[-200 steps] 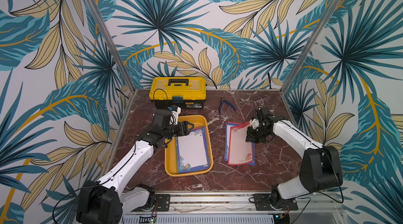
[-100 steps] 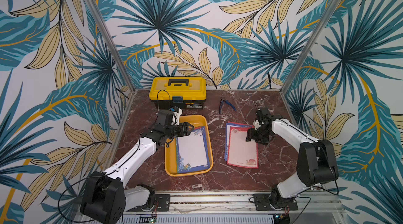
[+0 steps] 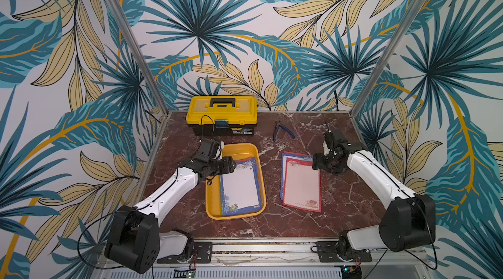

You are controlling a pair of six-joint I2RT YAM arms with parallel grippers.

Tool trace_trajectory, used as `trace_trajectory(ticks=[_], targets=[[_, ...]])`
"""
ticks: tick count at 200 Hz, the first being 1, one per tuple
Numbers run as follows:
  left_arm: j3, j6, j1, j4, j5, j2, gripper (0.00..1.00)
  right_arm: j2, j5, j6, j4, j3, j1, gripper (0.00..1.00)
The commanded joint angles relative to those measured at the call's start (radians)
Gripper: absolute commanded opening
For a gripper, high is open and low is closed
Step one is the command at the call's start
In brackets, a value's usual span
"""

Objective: Take out the stationery paper from the storage box
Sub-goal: Place the stationery paper at the center of the board, then pick up the stationery paper from the storage box.

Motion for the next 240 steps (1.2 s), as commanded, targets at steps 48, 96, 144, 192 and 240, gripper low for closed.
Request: trace_trajectory(ticks=[48,96,144,192,240], targets=[[0.077,0.013,-0.081,-0.159,-0.176,0.079,0.61,0.012,-0.149,0.045,0.073,0.101,0.287,0.68],[0.078,-0.011,-0.086,-0.164,-0.179,0.115,0.61,0.069,-0.241,0.070,0.171,0.107,0.362,0.66],[0.099,-0.008,-0.090,-0.167,-0.175,0.184,0.60,0.128,-0.284,0.097,0.229,0.096,0.421,0.64],[0.127,0.012,-0.094,-0.167,-0.189,0.250,0.60,0.174,-0.286,0.116,0.253,0.105,0.443,0.64],[0.121,0.017,-0.092,-0.170,-0.213,0.287,0.60,0.204,-0.295,0.126,0.272,0.107,0.453,0.64]])
